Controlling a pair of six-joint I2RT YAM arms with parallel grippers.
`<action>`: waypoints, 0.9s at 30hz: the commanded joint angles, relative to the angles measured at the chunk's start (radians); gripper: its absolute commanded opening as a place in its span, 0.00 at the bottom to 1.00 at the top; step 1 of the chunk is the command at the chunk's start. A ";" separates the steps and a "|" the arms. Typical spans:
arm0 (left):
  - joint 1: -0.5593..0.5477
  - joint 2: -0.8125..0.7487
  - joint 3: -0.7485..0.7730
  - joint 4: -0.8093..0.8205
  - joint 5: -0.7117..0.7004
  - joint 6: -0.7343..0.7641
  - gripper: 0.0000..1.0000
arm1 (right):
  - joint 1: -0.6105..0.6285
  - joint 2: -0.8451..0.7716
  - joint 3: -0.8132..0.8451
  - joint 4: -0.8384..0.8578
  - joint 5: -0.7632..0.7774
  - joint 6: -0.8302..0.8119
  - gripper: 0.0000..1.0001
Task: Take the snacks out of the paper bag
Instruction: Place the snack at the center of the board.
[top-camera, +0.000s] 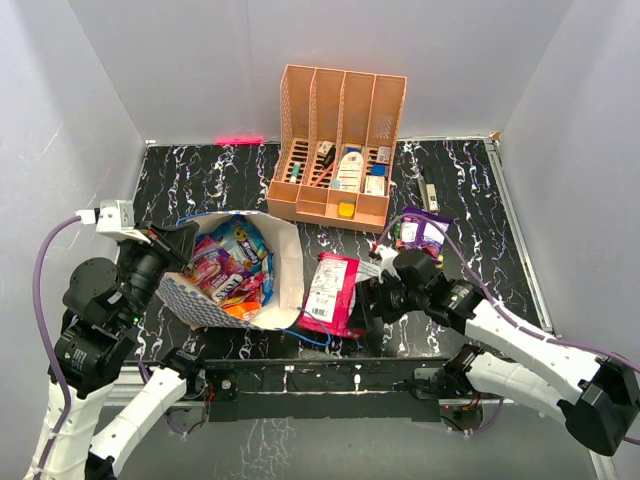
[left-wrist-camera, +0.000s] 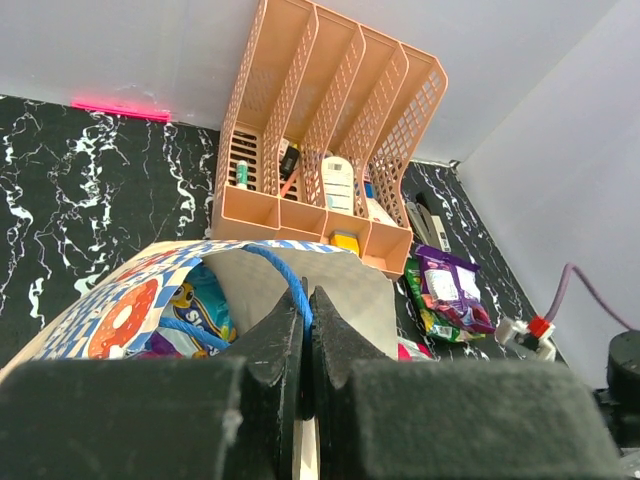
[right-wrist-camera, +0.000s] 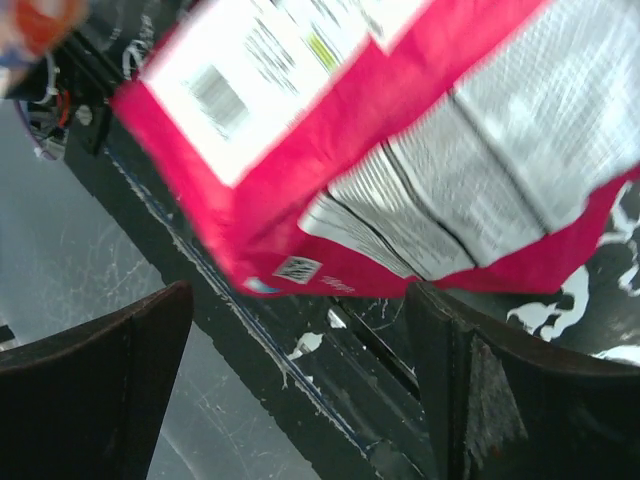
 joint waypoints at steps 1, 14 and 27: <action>-0.003 -0.015 0.045 0.020 -0.001 0.012 0.00 | 0.002 0.020 0.181 -0.057 -0.047 -0.122 0.92; -0.003 0.018 0.046 0.057 0.022 0.004 0.00 | -0.046 0.246 0.199 0.357 0.129 0.057 0.90; -0.003 -0.022 0.030 0.023 0.009 -0.006 0.00 | -0.175 0.526 -0.137 0.899 -0.099 0.076 0.88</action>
